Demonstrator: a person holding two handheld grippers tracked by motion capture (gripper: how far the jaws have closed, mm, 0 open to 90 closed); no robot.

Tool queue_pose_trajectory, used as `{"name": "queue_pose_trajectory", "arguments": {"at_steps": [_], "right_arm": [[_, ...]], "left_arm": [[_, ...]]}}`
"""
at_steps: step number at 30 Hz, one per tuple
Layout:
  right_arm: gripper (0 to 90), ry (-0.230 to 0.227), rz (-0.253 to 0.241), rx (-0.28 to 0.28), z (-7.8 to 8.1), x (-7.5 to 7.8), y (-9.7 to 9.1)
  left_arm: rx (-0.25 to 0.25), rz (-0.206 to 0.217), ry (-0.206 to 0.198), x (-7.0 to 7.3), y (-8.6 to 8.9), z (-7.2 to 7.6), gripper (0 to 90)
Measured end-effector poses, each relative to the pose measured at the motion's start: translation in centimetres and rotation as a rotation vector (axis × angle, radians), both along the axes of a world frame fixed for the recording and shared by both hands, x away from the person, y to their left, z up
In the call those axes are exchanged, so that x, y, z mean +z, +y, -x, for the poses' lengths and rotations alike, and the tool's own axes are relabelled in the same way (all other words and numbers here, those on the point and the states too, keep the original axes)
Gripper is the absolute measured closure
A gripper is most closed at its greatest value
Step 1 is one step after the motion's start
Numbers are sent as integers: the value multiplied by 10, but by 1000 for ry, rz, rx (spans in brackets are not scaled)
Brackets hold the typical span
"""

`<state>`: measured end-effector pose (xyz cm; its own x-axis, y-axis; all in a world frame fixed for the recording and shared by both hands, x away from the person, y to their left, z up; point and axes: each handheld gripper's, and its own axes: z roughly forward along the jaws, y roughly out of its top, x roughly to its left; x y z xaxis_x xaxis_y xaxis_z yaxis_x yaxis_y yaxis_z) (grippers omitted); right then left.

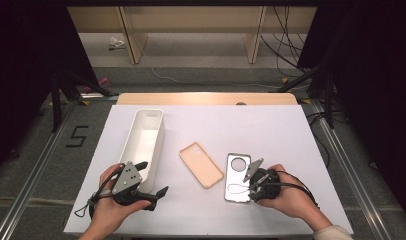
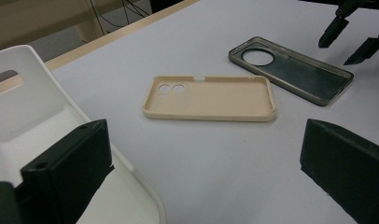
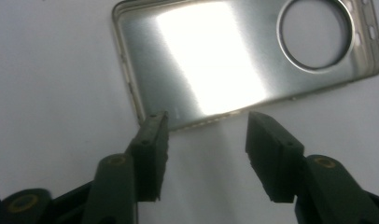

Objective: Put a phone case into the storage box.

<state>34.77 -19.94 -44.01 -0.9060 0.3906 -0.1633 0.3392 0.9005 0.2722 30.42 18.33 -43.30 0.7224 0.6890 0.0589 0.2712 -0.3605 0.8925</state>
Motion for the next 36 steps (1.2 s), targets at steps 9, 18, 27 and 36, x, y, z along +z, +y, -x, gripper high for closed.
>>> {"name": "queue_pose_trajectory", "arguments": {"at_steps": [9, 18, 27, 36], "right_arm": [[458, 37, 104, 145, 4, -8, 33], [484, 40, 169, 191, 2, -11, 50], [642, 67, 204, 231, 4, -14, 58], [804, 94, 213, 233, 7, -14, 60]], "left_arm": [[-2, 1, 0, 0, 0, 0, 17], [-4, 3, -1, 0, 0, 0, 17], [-10, 0, 2, 0, -1, 0, 17], [-11, 0, 1, 0, -1, 1, 17]]}}
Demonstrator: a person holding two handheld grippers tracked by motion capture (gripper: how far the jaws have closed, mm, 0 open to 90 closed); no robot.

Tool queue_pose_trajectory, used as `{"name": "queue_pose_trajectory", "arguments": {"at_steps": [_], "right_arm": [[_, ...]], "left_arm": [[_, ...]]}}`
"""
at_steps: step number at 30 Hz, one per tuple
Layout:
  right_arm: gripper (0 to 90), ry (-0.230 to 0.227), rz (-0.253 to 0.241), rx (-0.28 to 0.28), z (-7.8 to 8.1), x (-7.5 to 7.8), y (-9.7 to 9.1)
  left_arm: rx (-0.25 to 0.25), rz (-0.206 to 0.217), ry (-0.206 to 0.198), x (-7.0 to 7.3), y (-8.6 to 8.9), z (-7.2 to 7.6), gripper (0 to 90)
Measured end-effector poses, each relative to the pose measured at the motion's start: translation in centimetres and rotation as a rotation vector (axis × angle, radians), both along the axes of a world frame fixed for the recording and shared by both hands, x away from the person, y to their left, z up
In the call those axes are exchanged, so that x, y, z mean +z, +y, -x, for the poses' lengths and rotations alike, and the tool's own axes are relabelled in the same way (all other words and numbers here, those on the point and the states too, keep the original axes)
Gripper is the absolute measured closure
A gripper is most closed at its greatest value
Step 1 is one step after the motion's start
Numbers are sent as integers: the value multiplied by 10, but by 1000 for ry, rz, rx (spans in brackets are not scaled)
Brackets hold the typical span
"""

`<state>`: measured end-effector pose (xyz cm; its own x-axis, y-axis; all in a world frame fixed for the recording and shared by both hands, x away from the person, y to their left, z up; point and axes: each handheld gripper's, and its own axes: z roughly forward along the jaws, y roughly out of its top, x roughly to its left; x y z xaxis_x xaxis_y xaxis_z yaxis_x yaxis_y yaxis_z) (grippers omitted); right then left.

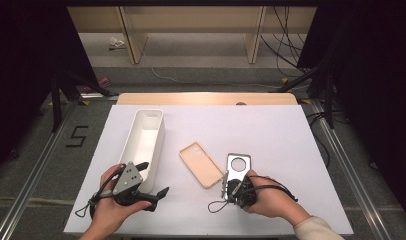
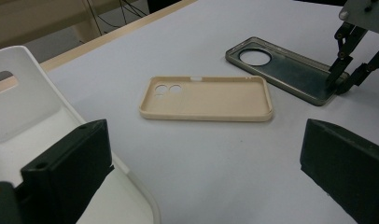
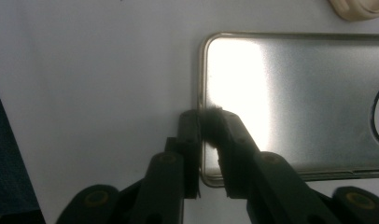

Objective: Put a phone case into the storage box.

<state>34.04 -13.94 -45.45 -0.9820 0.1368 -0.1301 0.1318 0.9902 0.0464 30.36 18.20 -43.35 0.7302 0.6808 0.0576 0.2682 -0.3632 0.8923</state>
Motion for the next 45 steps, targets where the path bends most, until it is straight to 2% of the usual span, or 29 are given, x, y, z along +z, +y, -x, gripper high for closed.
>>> {"name": "queue_pose_trajectory", "arguments": {"at_steps": [5, 15, 22, 28, 31, 35, 38, 39, 44, 45], "right_arm": [[874, 10, 2, 14, 1, 0, 0], [888, 16, -5, -5, 2, 1, -2], [891, 29, -36, -27, 2, 3, -7], [892, 32, -85, -58, 3, 10, -17], [892, 27, -132, -69, 3, 14, -23], [892, 6, -156, -82, 4, 19, -28], [893, -23, -195, -92, 5, 24, -33], [893, -45, -226, -98, 6, 27, -35], [893, -77, -254, -107, 6, 32, -38], [893, -82, -272, -102, 6, 32, -39]], "left_arm": [[-1, -2, 0, 0, 0, 0, 17], [-3, -2, 0, 0, -1, 0, 19], [-4, -2, 2, 0, -1, 1, 20], [0, -2, 1, 0, 0, 1, 22], [1, 0, -1, 0, -1, 1, 23], [0, 0, -1, 1, -1, 1, 26], [-1, 3, 3, 2, -2, 1, 29], [0, 6, 5, 2, -3, 2, 34], [-8, 8, 18, 6, -11, 2, 52], [-8, 13, 25, 8, -14, 2, 68]]}}
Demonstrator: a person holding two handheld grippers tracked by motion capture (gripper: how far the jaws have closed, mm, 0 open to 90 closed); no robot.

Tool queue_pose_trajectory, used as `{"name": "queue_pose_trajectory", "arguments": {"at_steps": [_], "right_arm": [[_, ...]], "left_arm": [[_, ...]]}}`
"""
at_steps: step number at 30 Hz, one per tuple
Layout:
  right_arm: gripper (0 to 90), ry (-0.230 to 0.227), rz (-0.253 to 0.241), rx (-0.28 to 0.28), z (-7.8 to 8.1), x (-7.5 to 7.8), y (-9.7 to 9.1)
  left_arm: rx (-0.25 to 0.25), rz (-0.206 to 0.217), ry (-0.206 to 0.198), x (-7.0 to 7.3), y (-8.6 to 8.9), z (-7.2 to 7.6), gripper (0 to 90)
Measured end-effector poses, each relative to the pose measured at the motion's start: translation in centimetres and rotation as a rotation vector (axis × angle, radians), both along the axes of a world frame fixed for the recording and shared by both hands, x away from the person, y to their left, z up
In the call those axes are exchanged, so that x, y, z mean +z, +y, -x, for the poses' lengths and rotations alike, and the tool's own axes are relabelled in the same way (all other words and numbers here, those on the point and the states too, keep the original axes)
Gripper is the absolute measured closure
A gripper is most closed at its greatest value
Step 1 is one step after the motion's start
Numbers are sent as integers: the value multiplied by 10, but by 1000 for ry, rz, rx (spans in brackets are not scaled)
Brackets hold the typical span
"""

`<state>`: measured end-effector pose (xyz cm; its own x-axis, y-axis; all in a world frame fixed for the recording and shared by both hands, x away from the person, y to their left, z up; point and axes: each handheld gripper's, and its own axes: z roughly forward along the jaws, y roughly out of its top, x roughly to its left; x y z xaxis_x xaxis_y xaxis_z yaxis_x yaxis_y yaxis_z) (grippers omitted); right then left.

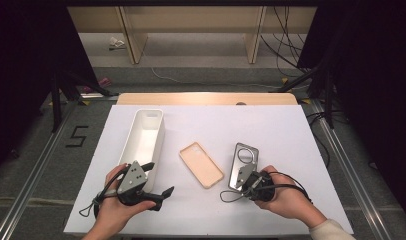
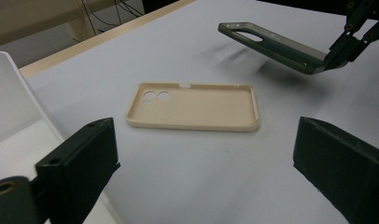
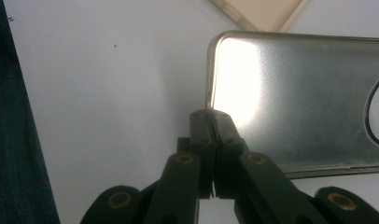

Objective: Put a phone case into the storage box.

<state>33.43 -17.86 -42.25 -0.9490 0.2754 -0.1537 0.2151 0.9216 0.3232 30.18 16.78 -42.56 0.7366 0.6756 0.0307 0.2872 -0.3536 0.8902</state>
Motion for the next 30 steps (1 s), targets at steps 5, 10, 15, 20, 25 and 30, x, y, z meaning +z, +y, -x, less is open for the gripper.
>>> {"name": "queue_pose_trajectory", "arguments": {"at_steps": [5, 10, 15, 20, 25, 30], "right_arm": [[893, -17, -26, 6, 2, 0, 1], [893, -50, -55, 19, 6, 4, 5], [893, -58, -69, 27, 8, 5, 7], [893, -53, -79, 30, 11, 6, 10], [893, -59, -76, 41, 12, 6, 13], [893, -77, -84, 50, 14, 7, 16]], "left_arm": [[-14, 13, 45, 7, -13, -8, 137], [-52, -6, 83, 20, -40, -29, 158], [-84, -50, 125, 29, -74, -58, 193], [-94, -64, 201, 35, -113, -93, 279], [-99, -81, 251, 34, -135, -114, 316], [-75, -72, 340, 31, -156, -137, 394]]}}
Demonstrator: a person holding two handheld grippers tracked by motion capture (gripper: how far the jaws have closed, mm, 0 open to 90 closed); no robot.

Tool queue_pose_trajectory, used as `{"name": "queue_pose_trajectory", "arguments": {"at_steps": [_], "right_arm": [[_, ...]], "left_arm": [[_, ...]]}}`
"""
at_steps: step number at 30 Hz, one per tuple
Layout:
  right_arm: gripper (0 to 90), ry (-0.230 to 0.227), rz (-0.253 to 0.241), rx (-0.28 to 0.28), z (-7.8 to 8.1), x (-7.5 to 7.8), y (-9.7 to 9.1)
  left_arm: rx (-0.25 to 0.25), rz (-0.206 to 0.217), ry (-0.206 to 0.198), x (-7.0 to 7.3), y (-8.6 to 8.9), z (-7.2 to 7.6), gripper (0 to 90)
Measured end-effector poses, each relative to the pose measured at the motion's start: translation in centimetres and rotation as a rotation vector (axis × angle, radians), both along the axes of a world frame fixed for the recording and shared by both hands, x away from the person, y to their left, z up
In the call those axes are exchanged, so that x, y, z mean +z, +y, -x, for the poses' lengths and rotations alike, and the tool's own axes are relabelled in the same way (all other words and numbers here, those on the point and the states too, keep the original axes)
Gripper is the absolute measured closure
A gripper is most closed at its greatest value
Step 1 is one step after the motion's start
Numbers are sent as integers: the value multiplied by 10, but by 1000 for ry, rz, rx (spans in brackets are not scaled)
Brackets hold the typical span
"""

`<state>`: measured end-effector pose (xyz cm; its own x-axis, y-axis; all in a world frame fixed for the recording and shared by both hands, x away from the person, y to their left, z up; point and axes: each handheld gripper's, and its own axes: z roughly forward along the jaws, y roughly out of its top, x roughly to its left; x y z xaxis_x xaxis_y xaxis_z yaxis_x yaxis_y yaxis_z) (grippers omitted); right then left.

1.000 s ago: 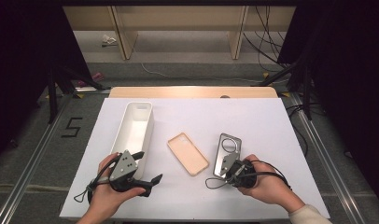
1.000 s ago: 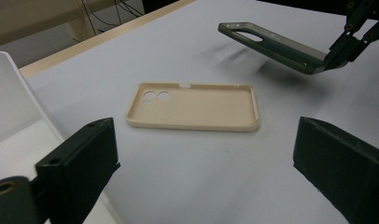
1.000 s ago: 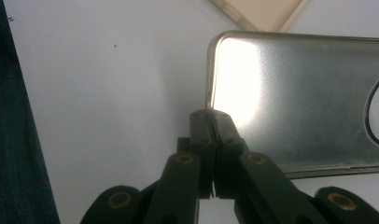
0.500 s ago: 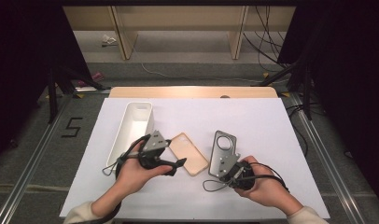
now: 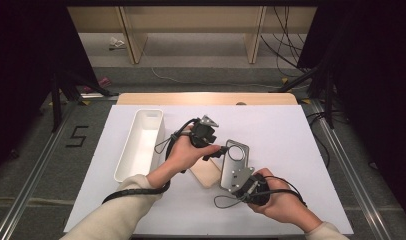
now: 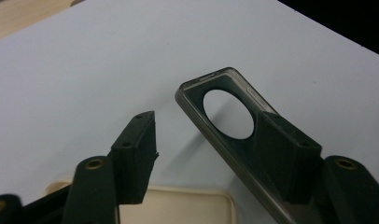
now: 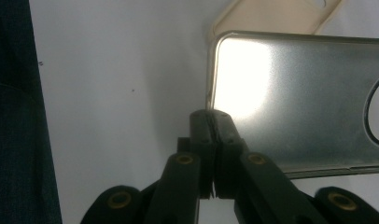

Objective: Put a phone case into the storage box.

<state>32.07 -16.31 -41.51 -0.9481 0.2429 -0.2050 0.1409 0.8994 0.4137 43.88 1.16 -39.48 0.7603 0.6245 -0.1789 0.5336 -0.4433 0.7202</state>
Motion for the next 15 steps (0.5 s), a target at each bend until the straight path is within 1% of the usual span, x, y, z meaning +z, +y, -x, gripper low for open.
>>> {"name": "queue_pose_trajectory", "arguments": {"at_steps": [1, 2, 3, 4, 5, 6, 7, 8, 9, 12, 14, 15], "right_arm": [[893, 0, 0, 0, 0, 0, 0], [893, -3, -3, 5, 1, 1, 1], [894, -2, -2, 4, 1, 1, 2], [894, -2, -2, 4, 1, 1, 2], [893, -3, -3, 10, 1, 1, 2], [894, -7, -2, 10, 2, 1, 4], [894, -7, -2, 10, 2, 1, 4], [893, -16, -6, 20, 2, 2, 4], [893, -16, -6, 20, 2, 2, 4], [894, -20, -12, 24, 3, 3, 5], [894, -26, -15, 26, 4, 3, 5], [894, -23, -16, 28, 4, 4, 6]], "left_arm": [[0, 0, 0, 0, 0, 0, 407], [9, -4, 30, -2, -4, -6, 423], [9, -4, 30, -2, -4, -6, 431], [14, -2, 46, -4, -6, -8, 431], [8, 0, 68, -5, -8, -11, 446], [4, -11, 92, -7, -10, -14, 483], [4, -11, 92, -7, -10, -14, 488], [13, -27, 116, -10, -11, -17, 497], [13, -27, 116, -10, -11, -17, 506], [25, -31, 145, -12, -11, -21, 531], [34, -18, 164, -13, -12, -24, 555], [34, -18, 164, -13, -12, -24, 569]]}}
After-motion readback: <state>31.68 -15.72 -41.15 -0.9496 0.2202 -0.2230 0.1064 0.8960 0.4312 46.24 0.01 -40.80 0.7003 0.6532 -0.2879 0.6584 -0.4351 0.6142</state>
